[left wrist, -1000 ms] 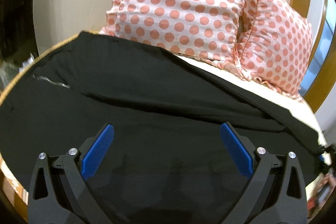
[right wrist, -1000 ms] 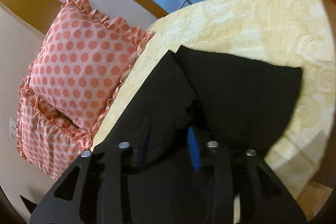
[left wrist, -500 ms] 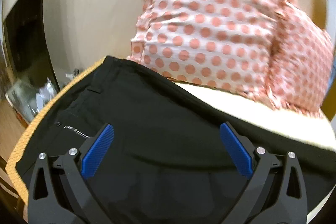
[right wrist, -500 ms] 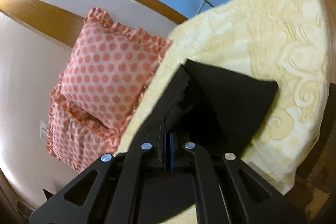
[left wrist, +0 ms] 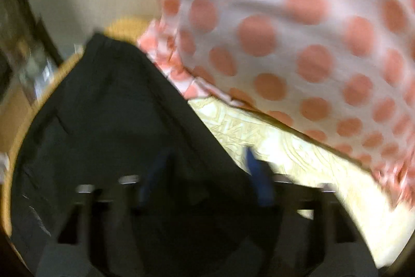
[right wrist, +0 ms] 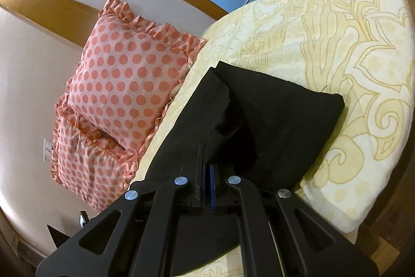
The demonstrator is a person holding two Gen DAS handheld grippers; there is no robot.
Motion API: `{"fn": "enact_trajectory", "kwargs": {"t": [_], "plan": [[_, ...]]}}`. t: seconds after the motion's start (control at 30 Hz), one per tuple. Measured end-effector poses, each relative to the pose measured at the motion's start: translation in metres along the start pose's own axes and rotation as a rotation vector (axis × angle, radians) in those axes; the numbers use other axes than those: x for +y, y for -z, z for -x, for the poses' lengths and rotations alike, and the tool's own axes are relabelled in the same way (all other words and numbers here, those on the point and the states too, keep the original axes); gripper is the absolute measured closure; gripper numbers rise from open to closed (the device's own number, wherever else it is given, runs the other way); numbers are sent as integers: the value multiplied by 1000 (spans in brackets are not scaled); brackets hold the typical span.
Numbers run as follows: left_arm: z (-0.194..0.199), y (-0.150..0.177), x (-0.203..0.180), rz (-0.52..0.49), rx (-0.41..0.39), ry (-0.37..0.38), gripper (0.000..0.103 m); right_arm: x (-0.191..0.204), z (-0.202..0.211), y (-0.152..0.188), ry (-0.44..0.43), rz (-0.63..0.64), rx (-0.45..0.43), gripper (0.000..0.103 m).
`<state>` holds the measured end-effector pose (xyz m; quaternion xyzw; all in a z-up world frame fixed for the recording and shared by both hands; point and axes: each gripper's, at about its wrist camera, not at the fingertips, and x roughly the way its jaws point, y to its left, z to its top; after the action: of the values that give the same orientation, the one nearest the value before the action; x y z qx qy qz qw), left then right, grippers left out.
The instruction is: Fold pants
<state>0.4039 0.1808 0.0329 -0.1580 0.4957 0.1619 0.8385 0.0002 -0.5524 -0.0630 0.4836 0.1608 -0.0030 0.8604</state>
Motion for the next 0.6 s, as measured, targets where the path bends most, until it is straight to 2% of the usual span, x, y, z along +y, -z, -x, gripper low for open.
{"fn": "enact_trajectory", "kwargs": {"t": [0.03,0.1,0.17,0.23,0.3,0.37,0.43,0.5,0.6], "plan": [[-3,0,9,52,21,53,85,-1,-1,-1,-6,-4,0,101],[7,5,26,118,11,103,95,0,-2,-4,-15,-7,0,101],[30,14,38,110,-21,125,96,2,-2,-7,-18,-1,-4,101],[70,35,54,88,-98,146,97,5,0,-14,-25,7,-15,101],[126,74,79,67,-204,171,97,8,4,-20,-37,13,-33,101],[160,110,102,67,-269,177,97,11,11,-25,-46,20,-51,101],[188,159,133,96,-319,178,97,10,17,-27,-45,23,-60,101],[200,213,165,143,-310,175,97,5,22,-28,-32,15,-66,101],[183,265,192,192,-250,143,97,-6,22,-27,-23,-21,-52,101]]}}
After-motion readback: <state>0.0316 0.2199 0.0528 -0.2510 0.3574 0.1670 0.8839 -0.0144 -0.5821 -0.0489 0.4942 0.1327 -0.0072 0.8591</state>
